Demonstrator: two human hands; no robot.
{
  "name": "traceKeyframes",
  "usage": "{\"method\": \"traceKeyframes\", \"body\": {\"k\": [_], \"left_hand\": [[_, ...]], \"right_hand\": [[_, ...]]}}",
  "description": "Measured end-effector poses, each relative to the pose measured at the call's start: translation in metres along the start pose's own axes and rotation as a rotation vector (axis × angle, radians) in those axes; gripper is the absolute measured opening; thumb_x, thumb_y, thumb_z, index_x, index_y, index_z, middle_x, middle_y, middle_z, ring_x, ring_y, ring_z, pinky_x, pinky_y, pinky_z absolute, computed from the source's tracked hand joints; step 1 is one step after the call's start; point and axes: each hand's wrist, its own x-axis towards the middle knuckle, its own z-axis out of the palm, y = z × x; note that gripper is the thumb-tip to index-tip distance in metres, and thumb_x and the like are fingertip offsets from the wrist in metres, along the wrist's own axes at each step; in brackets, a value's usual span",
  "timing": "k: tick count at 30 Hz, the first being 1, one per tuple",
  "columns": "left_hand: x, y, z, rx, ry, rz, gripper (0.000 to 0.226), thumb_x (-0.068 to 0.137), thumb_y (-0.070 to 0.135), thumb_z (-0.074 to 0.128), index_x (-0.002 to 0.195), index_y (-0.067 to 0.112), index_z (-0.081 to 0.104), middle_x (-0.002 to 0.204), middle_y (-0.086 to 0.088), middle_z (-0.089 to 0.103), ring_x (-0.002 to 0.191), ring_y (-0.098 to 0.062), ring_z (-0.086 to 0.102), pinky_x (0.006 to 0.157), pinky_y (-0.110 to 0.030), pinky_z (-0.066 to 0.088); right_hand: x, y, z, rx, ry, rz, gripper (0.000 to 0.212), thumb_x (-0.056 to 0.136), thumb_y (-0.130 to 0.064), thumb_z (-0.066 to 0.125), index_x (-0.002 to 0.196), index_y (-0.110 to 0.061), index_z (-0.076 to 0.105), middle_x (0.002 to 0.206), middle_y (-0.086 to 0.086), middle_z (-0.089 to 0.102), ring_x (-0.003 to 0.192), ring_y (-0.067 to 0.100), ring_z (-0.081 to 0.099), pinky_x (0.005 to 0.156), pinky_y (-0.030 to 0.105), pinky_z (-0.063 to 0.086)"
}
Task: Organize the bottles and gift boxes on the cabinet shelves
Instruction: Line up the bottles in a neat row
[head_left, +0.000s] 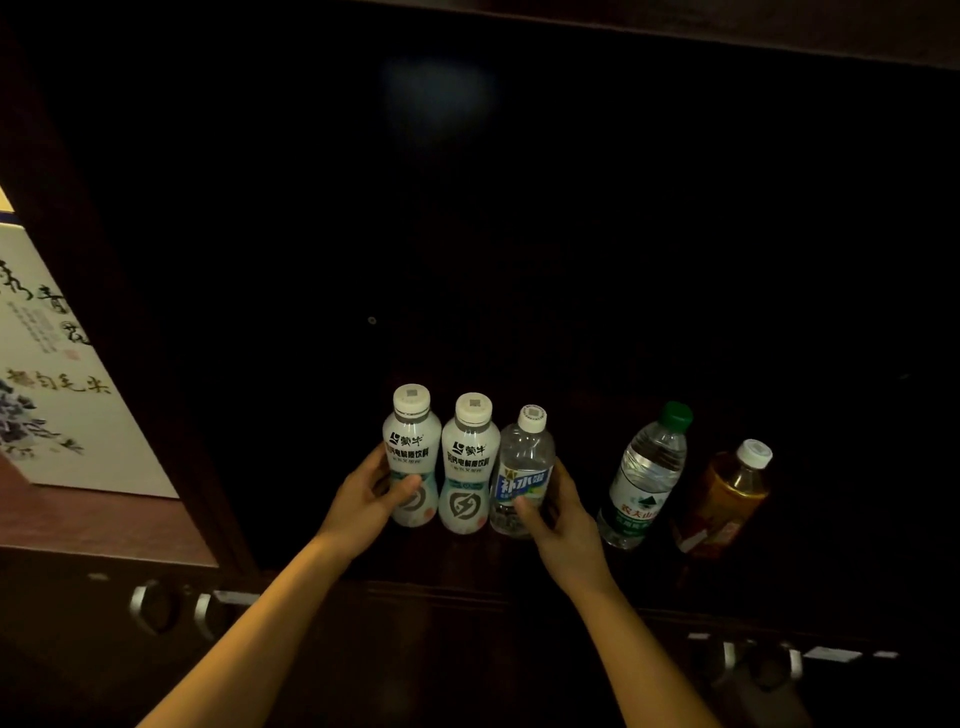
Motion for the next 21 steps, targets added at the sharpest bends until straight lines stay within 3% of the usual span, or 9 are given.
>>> {"method": "traceKeyframes", "body": {"k": [2, 3, 6, 10, 14, 15, 18, 21], "left_hand": [[-0.001, 0.003, 0.000, 0.009, -0.001, 0.006, 0.055, 0.086, 0.023, 0.072, 0.126, 0.051, 0.047, 0.119, 0.028, 0.058, 0.103, 0.021, 0.053, 0.080, -0.005, 0.045], [-0.001, 0.005, 0.001, 0.009, 0.004, 0.009, 0.054, 0.086, 0.022, 0.073, 0.124, 0.051, 0.047, 0.117, 0.028, 0.058, 0.103, 0.019, 0.053, 0.082, -0.007, 0.044], [-0.003, 0.010, 0.002, 0.001, 0.014, 0.000, 0.053, 0.083, 0.024, 0.075, 0.119, 0.053, 0.049, 0.112, 0.030, 0.060, 0.101, 0.018, 0.053, 0.086, -0.012, 0.042], [-0.010, 0.017, 0.005, -0.037, 0.036, -0.016, 0.056, 0.074, 0.051, 0.068, 0.127, 0.049, 0.048, 0.114, 0.030, 0.056, 0.101, 0.014, 0.051, 0.084, -0.015, 0.040], [-0.011, 0.014, 0.004, -0.116, 0.053, -0.026, 0.070, 0.086, 0.065, 0.048, 0.147, 0.032, 0.041, 0.143, 0.011, 0.048, 0.130, -0.011, 0.046, 0.108, -0.035, 0.035], [-0.010, 0.014, 0.003, -0.134, 0.052, -0.025, 0.070, 0.087, 0.066, 0.044, 0.147, 0.031, 0.042, 0.144, 0.008, 0.049, 0.131, -0.013, 0.046, 0.107, -0.035, 0.036], [-0.008, 0.015, 0.005, -0.162, 0.066, -0.040, 0.067, 0.087, 0.070, 0.037, 0.141, 0.033, 0.048, 0.139, 0.007, 0.054, 0.127, -0.013, 0.050, 0.101, -0.031, 0.038], [-0.006, 0.014, 0.004, -0.170, 0.068, -0.048, 0.061, 0.087, 0.071, 0.038, 0.136, 0.036, 0.051, 0.132, 0.011, 0.058, 0.122, -0.009, 0.053, 0.097, -0.029, 0.040]], "right_hand": [[-0.010, 0.001, -0.010, -0.009, 0.058, 0.032, 0.083, 0.081, -0.060, 0.065, 0.152, -0.031, 0.035, 0.141, -0.022, 0.049, 0.126, -0.004, 0.048, 0.105, 0.026, 0.042], [-0.017, 0.002, -0.016, -0.020, 0.102, 0.045, 0.071, 0.082, -0.058, 0.065, 0.145, -0.033, 0.045, 0.136, -0.021, 0.055, 0.121, -0.004, 0.053, 0.103, 0.027, 0.046], [-0.039, 0.010, -0.042, -0.071, 0.234, 0.034, 0.012, 0.091, -0.045, 0.064, 0.102, -0.048, 0.067, 0.100, -0.020, 0.073, 0.097, -0.003, 0.067, 0.081, 0.018, 0.052], [-0.062, 0.018, -0.080, -0.114, 0.429, 0.009, 0.018, 0.098, -0.034, 0.057, 0.085, -0.042, 0.067, 0.085, -0.016, 0.073, 0.081, -0.003, 0.067, 0.069, 0.021, 0.046], [-0.059, 0.021, -0.102, -0.075, 0.513, 0.023, 0.009, 0.099, -0.039, 0.054, 0.101, -0.045, 0.060, 0.098, -0.024, 0.066, 0.093, -0.005, 0.063, 0.074, 0.021, 0.045], [-0.056, 0.022, -0.106, -0.063, 0.483, 0.045, 0.016, 0.098, -0.046, 0.052, 0.113, -0.045, 0.057, 0.108, -0.026, 0.063, 0.101, -0.005, 0.060, 0.079, 0.019, 0.044], [-0.039, 0.020, -0.111, -0.019, 0.353, 0.112, 0.069, 0.091, -0.063, 0.047, 0.151, -0.034, 0.032, 0.142, -0.019, 0.041, 0.129, 0.003, 0.041, 0.102, 0.025, 0.038], [-0.023, 0.014, -0.112, 0.077, 0.253, 0.089, 0.071, 0.093, -0.059, 0.047, 0.156, -0.036, 0.024, 0.151, -0.020, 0.035, 0.135, -0.001, 0.034, 0.107, 0.028, 0.036]]}}
